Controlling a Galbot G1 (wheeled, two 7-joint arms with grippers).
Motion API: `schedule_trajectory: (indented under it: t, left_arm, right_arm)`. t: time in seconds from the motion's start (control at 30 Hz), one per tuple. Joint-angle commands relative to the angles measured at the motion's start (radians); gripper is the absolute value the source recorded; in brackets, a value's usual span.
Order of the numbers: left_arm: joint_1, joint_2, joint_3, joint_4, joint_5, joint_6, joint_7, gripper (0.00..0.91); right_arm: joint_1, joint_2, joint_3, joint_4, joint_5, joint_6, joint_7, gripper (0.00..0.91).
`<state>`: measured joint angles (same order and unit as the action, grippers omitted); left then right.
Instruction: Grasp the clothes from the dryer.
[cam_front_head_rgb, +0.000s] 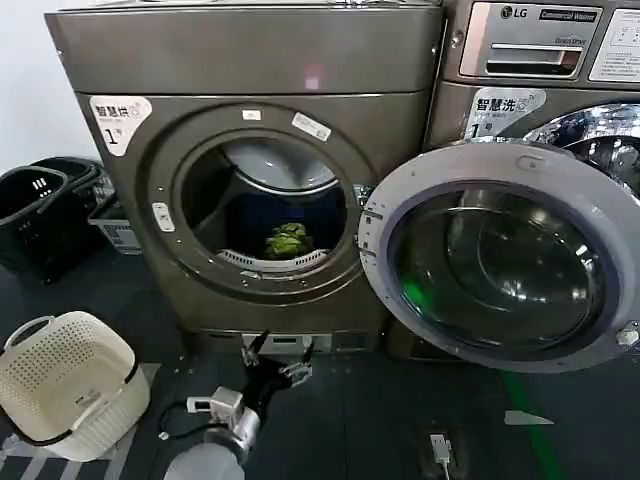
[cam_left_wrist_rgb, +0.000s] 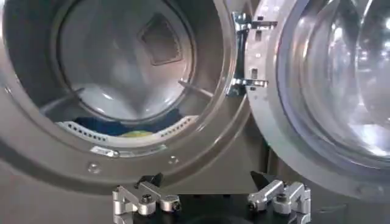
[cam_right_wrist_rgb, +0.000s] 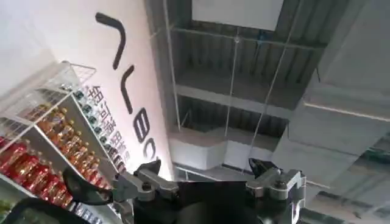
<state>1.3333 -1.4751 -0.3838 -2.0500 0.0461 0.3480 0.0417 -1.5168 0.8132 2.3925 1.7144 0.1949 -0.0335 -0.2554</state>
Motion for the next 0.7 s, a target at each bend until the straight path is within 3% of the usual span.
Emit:
schedule_trajectory:
  t: [0.03,0.7]
  left_arm:
    - [-0.004,-0.005,0.021,-0.008,0.028,-0.005,-0.001,0.907]
    - [0.003,0.021,0.033,-0.035,0.014,-0.025,0.008,0.907]
  right_arm:
    - [-0.003,-0.009,0.006,-0.003,0.000,-0.001,-0.001,0.907]
    - [-0.091,-0.017,0.087,-0.049,0.007,0.006,0.008,0.907]
